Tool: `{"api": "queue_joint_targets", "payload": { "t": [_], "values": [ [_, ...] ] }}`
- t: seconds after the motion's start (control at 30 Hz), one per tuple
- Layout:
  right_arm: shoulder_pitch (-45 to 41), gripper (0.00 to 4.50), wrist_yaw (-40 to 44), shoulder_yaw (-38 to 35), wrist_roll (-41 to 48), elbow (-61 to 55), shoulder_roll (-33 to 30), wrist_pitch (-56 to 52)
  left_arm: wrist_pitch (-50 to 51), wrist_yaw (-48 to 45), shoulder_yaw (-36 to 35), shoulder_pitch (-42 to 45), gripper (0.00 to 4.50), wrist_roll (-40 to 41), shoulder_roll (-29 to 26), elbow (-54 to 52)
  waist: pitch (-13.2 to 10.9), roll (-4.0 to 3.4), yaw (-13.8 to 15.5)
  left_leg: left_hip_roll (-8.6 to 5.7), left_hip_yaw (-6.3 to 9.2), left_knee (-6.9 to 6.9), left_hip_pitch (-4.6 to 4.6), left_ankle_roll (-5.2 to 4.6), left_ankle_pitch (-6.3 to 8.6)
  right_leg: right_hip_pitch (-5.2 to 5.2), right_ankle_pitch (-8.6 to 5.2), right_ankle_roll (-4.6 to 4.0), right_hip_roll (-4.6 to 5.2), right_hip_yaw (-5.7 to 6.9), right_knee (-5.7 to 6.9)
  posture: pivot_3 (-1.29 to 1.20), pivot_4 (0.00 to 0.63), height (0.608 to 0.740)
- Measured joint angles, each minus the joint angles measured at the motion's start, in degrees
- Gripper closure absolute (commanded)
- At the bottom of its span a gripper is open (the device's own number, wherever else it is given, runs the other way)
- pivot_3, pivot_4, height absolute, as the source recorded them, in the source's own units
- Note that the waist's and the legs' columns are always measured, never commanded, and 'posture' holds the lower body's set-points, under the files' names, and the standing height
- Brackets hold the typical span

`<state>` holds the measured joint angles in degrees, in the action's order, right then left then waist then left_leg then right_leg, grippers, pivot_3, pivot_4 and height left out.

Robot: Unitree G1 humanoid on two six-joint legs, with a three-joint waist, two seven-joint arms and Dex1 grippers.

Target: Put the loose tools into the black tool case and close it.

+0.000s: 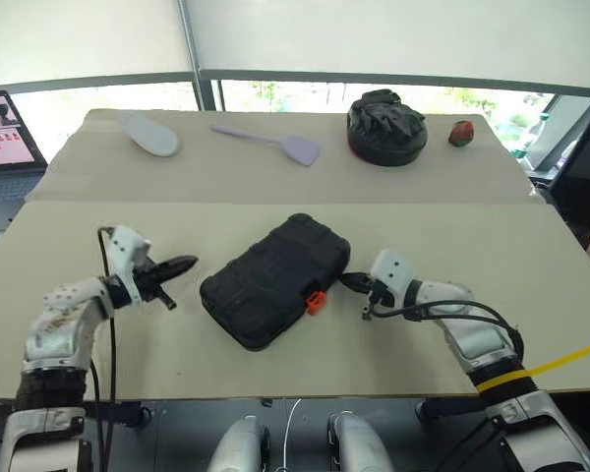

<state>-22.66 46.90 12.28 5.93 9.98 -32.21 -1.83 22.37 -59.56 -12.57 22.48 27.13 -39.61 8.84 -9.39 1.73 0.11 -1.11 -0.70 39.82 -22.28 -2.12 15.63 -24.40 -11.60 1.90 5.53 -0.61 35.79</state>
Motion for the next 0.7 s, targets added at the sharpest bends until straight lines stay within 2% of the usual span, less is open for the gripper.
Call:
{"api": "queue_joint_targets", "payload": {
  "t": [0.1, 0.17, 0.3, 0.37, 0.6, 0.7],
  "values": [
    [4.46, 4.46, 1.89, -1.11, 1.30, -4.10, -1.11, -0.33, 4.65, -2.38, 3.67, 3.37, 4.50, 1.25, -1.17, -5.05, 0.01, -0.01, 0.06, -0.01, 0.00, -0.01, 0.03, -0.03, 0.02, 0.09, 0.00, 0.02, -0.03, -0.01, 0.02, 0.00, 0.150, 0.740],
    [7.47, 4.46, 2.36, -1.44, 2.08, -7.22, -1.35, -1.57, 8.03, -3.24, 9.34, 5.16, 4.50, 0.31, -1.26, -7.99, 0.00, -0.01, 0.12, -0.02, 0.01, -0.02, 0.03, -0.03, 0.02, 0.10, 0.00, 0.02, -0.06, -0.01, 0.03, 0.00, 0.150, 0.740],
    [11.36, 4.46, 2.23, -1.82, 2.90, -14.36, -0.76, -4.63, 9.48, -2.50, 19.63, 8.02, 4.50, -4.18, 2.95, -8.89, 0.00, 0.00, -0.49, 0.04, -0.04, 0.01, 0.04, -0.03, 0.02, 0.08, -0.01, 0.02, -0.22, -0.13, 0.00, 0.00, 0.150, 0.740],
    [12.95, 4.46, 1.90, -1.75, 3.75, -17.61, -0.50, -6.41, 9.12, -1.45, 21.22, 9.41, 4.50, -5.19, 5.65, -7.66, 0.00, 0.00, -0.66, 0.05, -0.01, 0.02, 0.09, -0.03, 0.01, 0.08, -0.03, 0.00, -0.24, -0.12, -0.03, 0.00, 0.150, 0.740],
    [15.16, 4.46, -0.26, -1.21, 3.97, -25.11, 1.35, -11.41, 3.11, -1.02, 25.98, 10.47, 4.50, -11.53, 7.29, -4.62, 0.30, -0.29, -0.32, 0.02, -0.04, 0.02, 0.56, -0.03, 0.01, 0.53, -0.12, 0.09, -0.20, -0.19, -0.07, 0.00, 0.150, 0.740],
    [15.87, 4.46, -0.98, -0.48, 3.87, -26.43, 2.04, -12.41, 4.14, -0.08, 26.49, 10.11, 4.50, -11.83, 8.45, -4.67, 0.42, -0.35, 0.03, 0.03, -0.01, -0.03, 1.18, -0.17, 0.11, 1.27, -0.35, 0.24, -0.19, -0.18, -0.23, 0.00, 0.150, 0.740]
  ]
}}
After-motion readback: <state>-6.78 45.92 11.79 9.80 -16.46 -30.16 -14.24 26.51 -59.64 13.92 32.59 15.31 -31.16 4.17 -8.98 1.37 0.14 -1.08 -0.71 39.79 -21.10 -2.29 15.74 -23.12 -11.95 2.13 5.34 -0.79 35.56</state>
